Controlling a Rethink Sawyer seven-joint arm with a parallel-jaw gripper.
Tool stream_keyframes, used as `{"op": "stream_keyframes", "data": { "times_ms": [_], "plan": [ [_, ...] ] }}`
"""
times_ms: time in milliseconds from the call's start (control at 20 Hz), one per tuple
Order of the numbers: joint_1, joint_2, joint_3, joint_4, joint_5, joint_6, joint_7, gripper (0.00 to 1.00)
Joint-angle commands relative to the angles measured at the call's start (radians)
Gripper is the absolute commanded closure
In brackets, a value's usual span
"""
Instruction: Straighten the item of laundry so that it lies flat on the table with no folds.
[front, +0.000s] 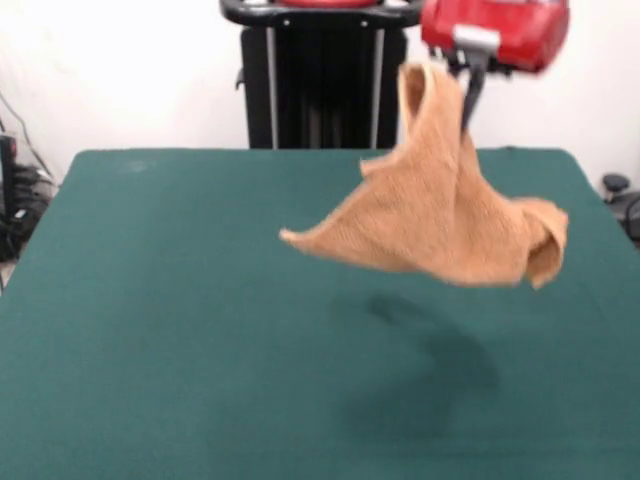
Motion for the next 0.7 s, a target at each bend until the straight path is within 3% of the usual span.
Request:
{"op": "stream_keyframes", "data": {
  "times_ms": [50,300,450,700],
  "plan": [
    [-0.093,-0.189,0.069,-0.014,-0.145,0.214,-0.084,1.00],
    [-0.184,-0.269,0.167,0.040,-0.195,0.229,-0.066,1.00],
    [-0.214,-0.297,0.185,0.012,-0.212,0.300,-0.069,1.00],
    [-0.242,-0.327,0.171,-0.043,-0.201,0.586,-0.028,1.00]
  ]
}}
